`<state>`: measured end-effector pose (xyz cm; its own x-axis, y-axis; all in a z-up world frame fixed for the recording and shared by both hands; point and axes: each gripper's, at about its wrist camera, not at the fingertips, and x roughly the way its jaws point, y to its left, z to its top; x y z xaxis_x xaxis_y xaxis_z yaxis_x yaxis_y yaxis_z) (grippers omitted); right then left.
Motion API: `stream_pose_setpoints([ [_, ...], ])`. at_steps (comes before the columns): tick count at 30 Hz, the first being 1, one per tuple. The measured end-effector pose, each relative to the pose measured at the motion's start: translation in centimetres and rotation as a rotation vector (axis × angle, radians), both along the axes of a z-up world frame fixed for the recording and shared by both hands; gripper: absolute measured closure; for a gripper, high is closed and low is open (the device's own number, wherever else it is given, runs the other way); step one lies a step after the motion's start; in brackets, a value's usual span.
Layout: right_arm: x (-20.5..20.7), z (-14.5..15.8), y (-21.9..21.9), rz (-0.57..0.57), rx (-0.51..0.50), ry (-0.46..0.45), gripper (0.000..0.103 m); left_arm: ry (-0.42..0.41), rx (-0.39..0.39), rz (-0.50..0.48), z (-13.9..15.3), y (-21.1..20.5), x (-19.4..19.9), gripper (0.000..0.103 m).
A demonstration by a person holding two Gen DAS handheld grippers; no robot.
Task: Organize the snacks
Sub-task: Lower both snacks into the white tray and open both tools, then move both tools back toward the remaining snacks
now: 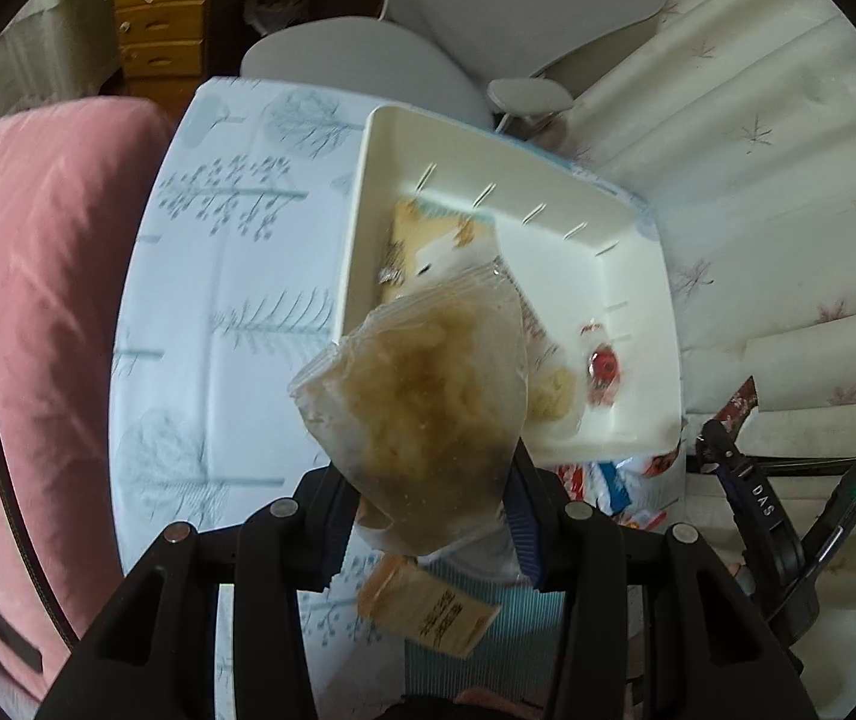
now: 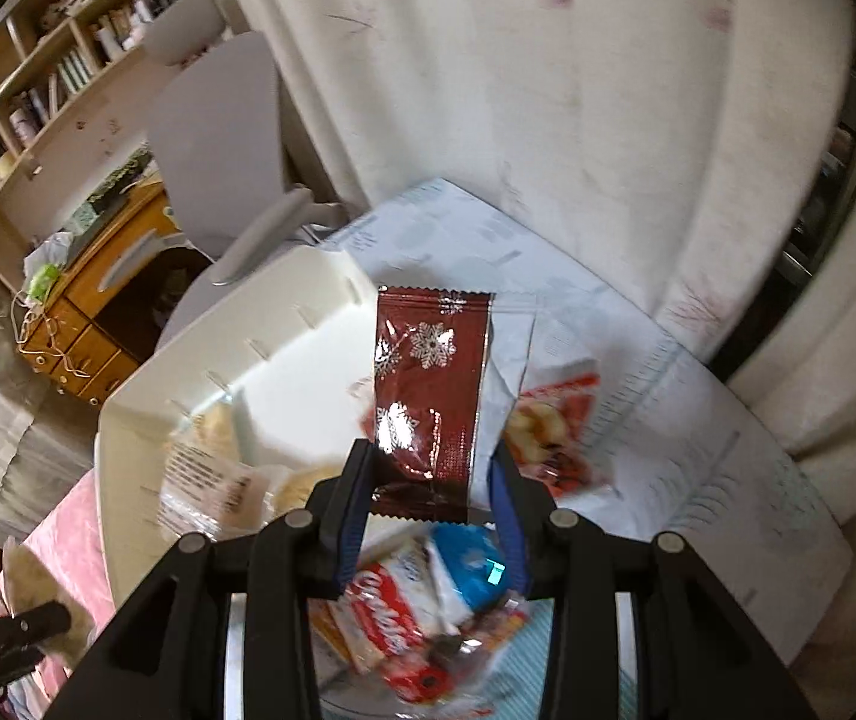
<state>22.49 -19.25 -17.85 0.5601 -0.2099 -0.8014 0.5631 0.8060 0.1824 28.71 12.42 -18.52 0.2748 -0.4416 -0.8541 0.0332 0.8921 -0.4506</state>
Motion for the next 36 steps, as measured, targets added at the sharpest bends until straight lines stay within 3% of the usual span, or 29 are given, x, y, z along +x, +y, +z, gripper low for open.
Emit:
stream_pose_setpoints([
  [6,1.2,-0.5,1.5,0.044,0.011,-0.030,0.065,-0.031,-0.002,-0.021,-0.3,-1.6,1.3,0.059],
  [7,1.4,-0.7,1.7,0.050,0.016,-0.017,0.065,-0.031,0.007,-0.027,-0.5,-1.8,1.4,0.055],
  [9,1.7,-1.3,1.8,0.054,0.018,0.022,0.063,-0.027,0.036,-0.034,-0.6,-2.4,1.5,0.031],
  [10,1.8,-1.7,1.7,0.053,0.026,0.047,0.063,-0.031,0.041,-0.033,-0.6,-2.4,1.5,0.030],
  [15,1.5,-1.9,1.1,0.047,0.041,0.055,0.054,-0.033,0.074,-0.041,-1.0,-2.7,1.4,0.026],
  [26,-0.7,-0.5,-0.3,0.029,0.044,0.039,0.053,-0.013,0.117,-0.026,-0.6,-2.3,-1.2,0.024],
  [36,-3.4,2.0,-0.5,0.164,0.003,0.040,0.053,-0.015,0.098,0.070,1.0,-1.4,-6.1,0.023],
])
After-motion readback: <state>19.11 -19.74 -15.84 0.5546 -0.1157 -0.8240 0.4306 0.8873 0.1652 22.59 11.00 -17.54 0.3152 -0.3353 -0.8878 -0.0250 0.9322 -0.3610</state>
